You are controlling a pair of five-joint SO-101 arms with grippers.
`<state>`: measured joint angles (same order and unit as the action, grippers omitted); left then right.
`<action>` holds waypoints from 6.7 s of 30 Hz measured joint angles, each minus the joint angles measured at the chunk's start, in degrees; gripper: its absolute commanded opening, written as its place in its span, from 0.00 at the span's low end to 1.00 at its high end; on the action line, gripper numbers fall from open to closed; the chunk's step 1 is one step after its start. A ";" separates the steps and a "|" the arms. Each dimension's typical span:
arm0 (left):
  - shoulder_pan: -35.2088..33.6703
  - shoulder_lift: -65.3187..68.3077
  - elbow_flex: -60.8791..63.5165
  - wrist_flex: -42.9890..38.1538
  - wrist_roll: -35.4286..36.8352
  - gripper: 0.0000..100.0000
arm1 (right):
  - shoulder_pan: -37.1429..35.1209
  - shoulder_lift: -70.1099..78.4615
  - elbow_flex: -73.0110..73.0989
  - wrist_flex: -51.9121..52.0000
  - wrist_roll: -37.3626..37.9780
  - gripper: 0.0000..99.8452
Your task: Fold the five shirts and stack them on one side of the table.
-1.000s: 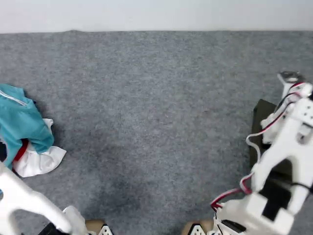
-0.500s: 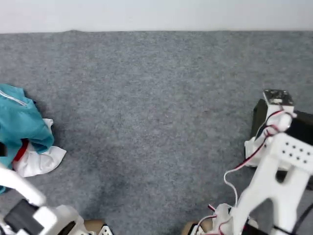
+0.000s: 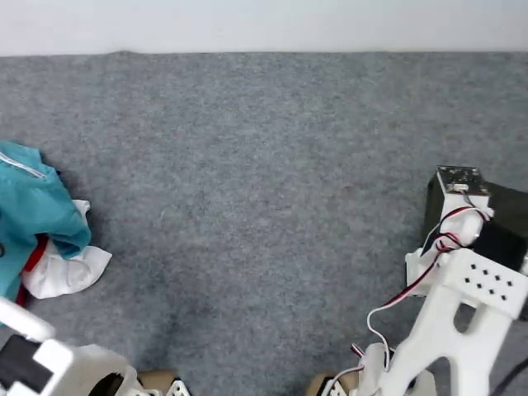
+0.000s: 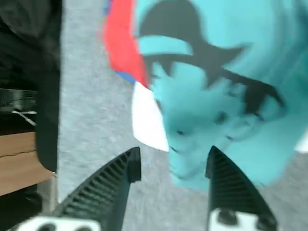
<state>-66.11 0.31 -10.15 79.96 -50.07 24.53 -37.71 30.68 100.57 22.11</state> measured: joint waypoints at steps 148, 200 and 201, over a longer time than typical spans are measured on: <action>19.25 6.51 -5.45 18.99 35.16 0.20 | -39.21 71.47 -77.27 0.18 1.41 0.19; 19.08 6.86 -5.45 18.99 35.16 0.20 | -47.21 67.25 -58.46 -0.09 6.59 0.01; 19.08 6.86 -5.45 18.99 35.16 0.20 | -47.91 65.05 -58.02 -0.09 6.86 0.01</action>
<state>-47.03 7.16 -15.60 98.95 -14.90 -23.38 27.34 -27.34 100.48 28.97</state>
